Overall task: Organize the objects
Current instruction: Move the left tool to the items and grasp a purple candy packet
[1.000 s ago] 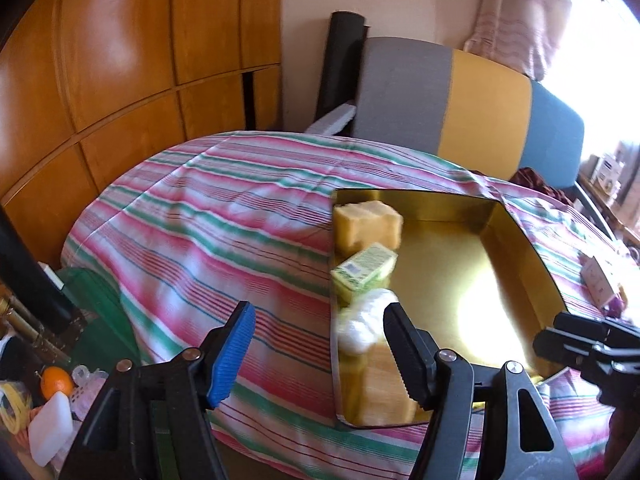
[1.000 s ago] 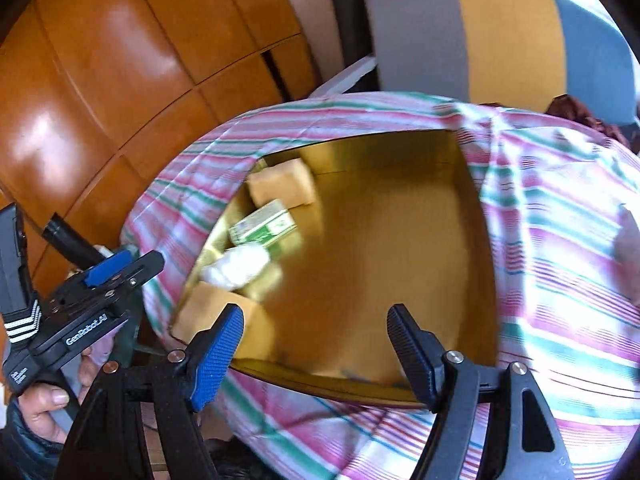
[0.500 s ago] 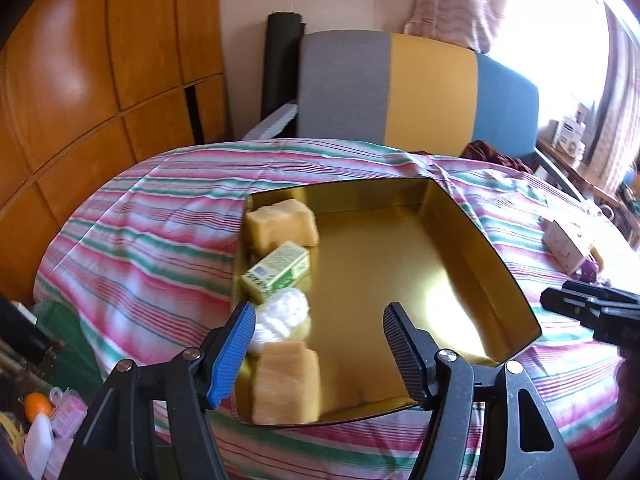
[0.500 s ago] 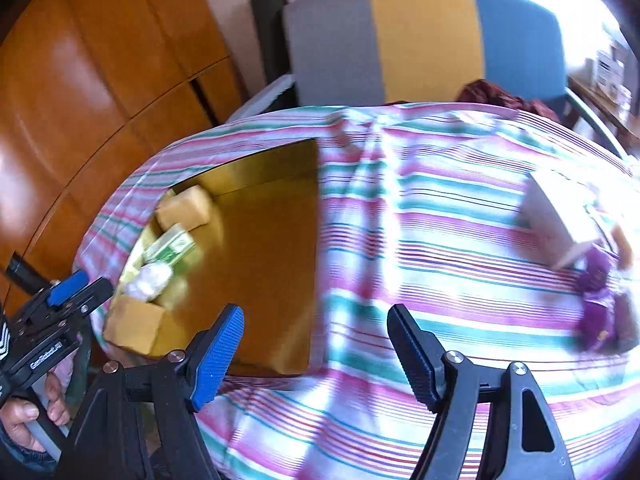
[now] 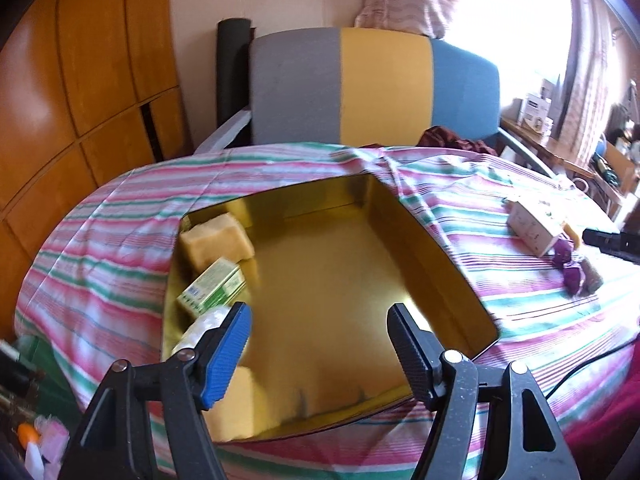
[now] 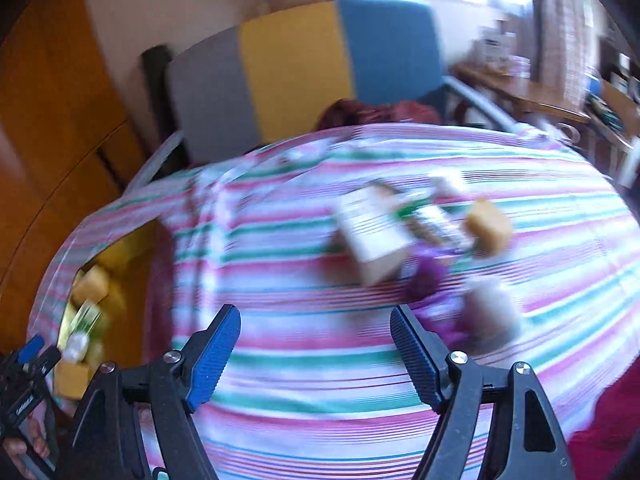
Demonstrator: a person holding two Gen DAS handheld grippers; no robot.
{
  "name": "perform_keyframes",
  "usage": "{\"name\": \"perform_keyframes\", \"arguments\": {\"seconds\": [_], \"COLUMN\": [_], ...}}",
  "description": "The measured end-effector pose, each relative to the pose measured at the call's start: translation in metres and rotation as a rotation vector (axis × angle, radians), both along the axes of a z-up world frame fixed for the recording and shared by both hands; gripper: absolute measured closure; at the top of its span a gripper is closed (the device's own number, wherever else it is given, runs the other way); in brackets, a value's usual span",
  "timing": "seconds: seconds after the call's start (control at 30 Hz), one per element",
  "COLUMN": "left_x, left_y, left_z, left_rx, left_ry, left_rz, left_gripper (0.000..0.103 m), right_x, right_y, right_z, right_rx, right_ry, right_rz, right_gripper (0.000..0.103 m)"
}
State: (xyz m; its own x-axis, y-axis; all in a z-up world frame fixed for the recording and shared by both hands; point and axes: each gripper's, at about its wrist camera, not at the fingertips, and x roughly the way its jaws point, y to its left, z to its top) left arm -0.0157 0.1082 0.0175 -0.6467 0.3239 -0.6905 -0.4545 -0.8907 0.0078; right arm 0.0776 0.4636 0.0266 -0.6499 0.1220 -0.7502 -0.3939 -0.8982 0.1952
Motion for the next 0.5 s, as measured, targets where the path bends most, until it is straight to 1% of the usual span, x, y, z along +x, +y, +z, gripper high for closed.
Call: {"name": "perform_keyframes", "arguments": {"seconds": [0.13,0.3,0.4,0.5], "left_x": [0.002,0.006,0.01,0.015], "left_y": [0.022,0.054,0.076,0.099], "left_z": [0.004,0.006,0.006,0.004], "left_rx": [-0.004,-0.012,-0.024,-0.027], "left_ry": [0.009,0.003,-0.001,-0.021], "left_rz": [-0.053,-0.131,-0.182,-0.235], "left_gripper": [0.032,0.032,0.032,0.033], "right_x": [0.025,0.049,0.062,0.068], "right_y": [0.053,0.108,0.128,0.137], "right_z": [0.001,-0.016,-0.03,-0.046], "right_rx": [-0.015,-0.095,-0.156,-0.228], "right_ry": [0.004,0.005,-0.001,-0.009], "right_rz": [-0.179,-0.387,-0.453,-0.491], "right_gripper": [0.024,0.024,0.024,0.024]}}
